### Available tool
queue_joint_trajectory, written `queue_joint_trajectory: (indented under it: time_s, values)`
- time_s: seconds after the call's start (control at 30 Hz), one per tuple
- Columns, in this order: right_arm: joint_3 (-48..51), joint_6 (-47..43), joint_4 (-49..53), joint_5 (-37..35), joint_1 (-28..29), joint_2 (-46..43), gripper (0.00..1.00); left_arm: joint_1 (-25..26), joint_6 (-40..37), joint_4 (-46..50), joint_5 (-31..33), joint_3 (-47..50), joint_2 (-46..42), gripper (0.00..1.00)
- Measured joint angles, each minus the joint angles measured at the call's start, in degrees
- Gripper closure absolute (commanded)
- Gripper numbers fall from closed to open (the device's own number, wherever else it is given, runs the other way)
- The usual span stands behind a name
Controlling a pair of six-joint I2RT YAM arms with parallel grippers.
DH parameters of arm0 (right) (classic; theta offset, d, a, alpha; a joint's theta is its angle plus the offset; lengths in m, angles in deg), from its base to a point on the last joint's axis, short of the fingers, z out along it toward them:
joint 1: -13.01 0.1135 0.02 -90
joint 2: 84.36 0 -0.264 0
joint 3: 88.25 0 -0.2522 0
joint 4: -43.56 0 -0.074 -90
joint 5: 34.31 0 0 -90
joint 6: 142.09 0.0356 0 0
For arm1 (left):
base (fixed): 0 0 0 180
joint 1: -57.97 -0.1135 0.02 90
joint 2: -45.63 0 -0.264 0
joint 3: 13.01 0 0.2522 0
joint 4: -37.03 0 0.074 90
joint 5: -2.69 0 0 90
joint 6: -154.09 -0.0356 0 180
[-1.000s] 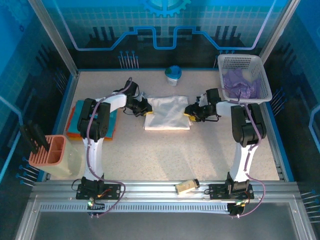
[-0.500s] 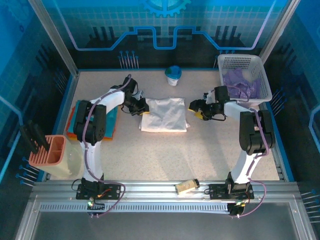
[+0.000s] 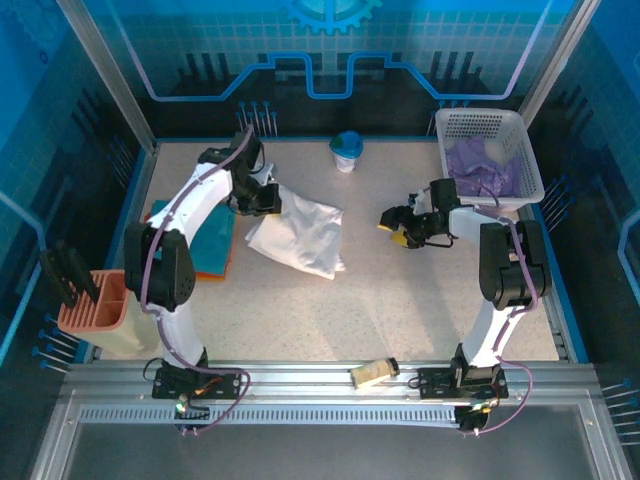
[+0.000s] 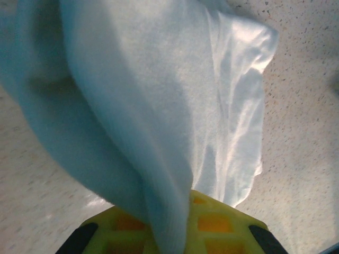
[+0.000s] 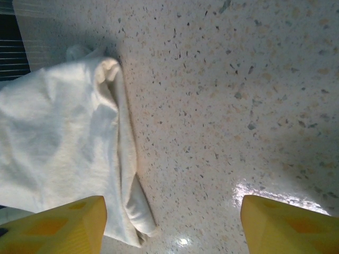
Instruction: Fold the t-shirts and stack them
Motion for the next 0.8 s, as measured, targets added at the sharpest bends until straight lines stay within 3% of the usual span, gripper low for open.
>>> queue_joint_trajectory:
  time_s: [0.5,0.8]
  values:
    - [0.4,0.2,-0.5,2.6,0.1,-0.2,0.33,-5.2,-5.5,20.9,11.8,-13.9,-10.8,1.0]
    - [0.4,0.2,-0.5,3.5,1.1,-0.2,0.34,-8.6,-8.5,26.7,14.7,-15.6,-13.6,1.0]
